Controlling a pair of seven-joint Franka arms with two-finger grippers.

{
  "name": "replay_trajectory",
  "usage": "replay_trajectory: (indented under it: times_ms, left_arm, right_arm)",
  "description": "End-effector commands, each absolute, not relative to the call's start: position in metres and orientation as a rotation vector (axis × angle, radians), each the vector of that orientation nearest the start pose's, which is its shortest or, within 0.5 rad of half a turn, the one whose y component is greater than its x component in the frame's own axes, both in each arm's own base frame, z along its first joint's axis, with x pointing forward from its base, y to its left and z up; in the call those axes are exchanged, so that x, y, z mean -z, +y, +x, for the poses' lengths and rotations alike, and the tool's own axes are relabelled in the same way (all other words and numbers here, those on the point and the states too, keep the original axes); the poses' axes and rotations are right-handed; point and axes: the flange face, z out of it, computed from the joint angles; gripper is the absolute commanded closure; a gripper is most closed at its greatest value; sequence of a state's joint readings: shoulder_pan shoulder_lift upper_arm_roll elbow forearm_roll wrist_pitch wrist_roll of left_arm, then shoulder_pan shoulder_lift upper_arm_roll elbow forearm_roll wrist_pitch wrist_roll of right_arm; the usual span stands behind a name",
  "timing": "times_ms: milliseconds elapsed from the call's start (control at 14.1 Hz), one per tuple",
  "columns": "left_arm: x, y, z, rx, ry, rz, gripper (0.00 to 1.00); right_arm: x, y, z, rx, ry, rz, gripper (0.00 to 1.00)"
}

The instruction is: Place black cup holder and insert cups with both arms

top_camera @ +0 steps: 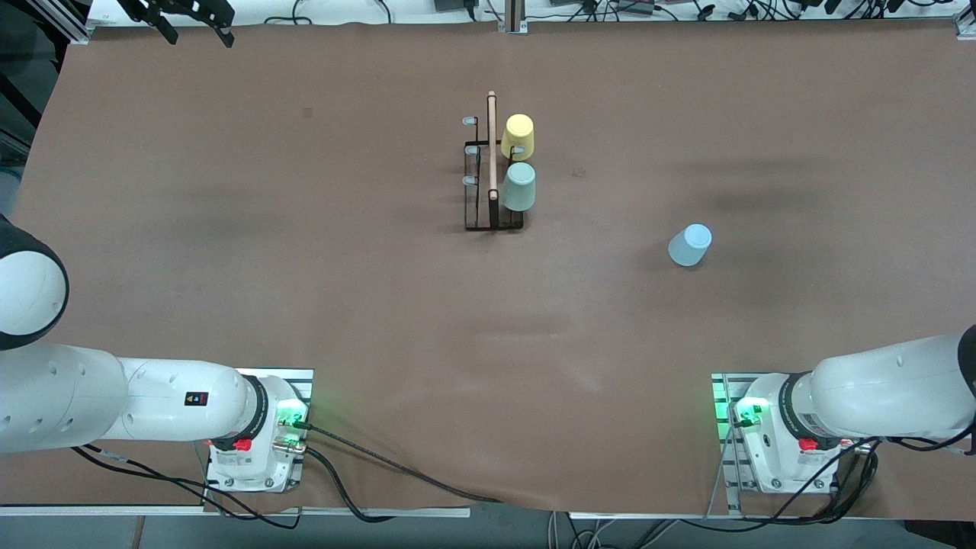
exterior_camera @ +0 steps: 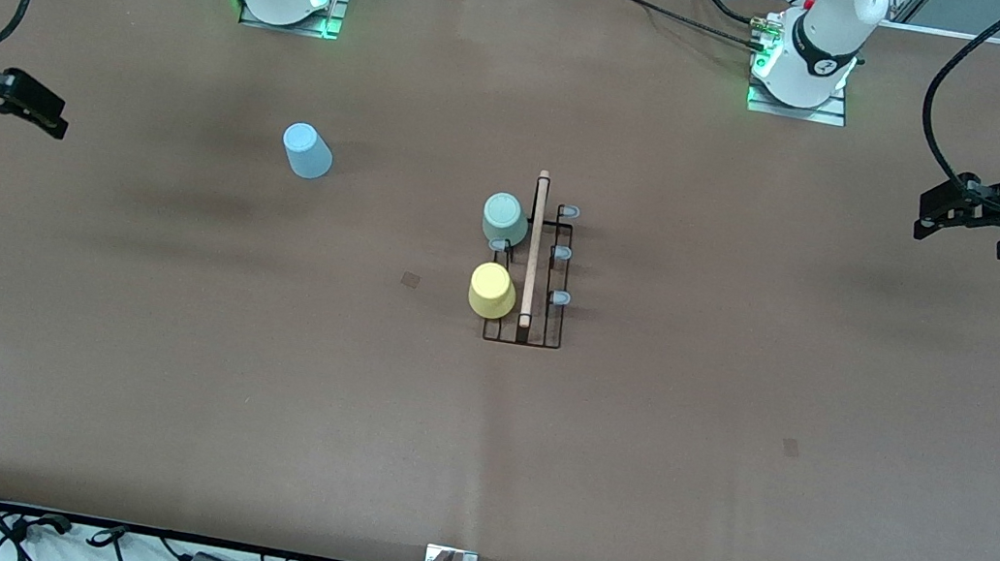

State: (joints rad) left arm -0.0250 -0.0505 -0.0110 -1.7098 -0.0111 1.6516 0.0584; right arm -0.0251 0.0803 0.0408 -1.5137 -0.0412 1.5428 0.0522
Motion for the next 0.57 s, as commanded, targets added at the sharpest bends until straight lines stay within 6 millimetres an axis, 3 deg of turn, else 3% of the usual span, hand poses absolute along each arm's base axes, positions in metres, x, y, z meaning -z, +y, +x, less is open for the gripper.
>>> replay_trajectory:
  times_ms: [0,497]
  left_arm:
    - [-0.6000,-0.0195,0.5407,-0.012,0.161,-3.148,0.00]
    - [-0.6000,-0.0187,0.5407,-0.012,0.158,-3.148,0.00]
  right_arm:
    - [-0.6077,-0.0004,0.5672,-0.065,0.005,-3.178,0.00]
    - [-0.6048,-0.0046,0.5713,-0.065,0.012,-3.174,0.00]
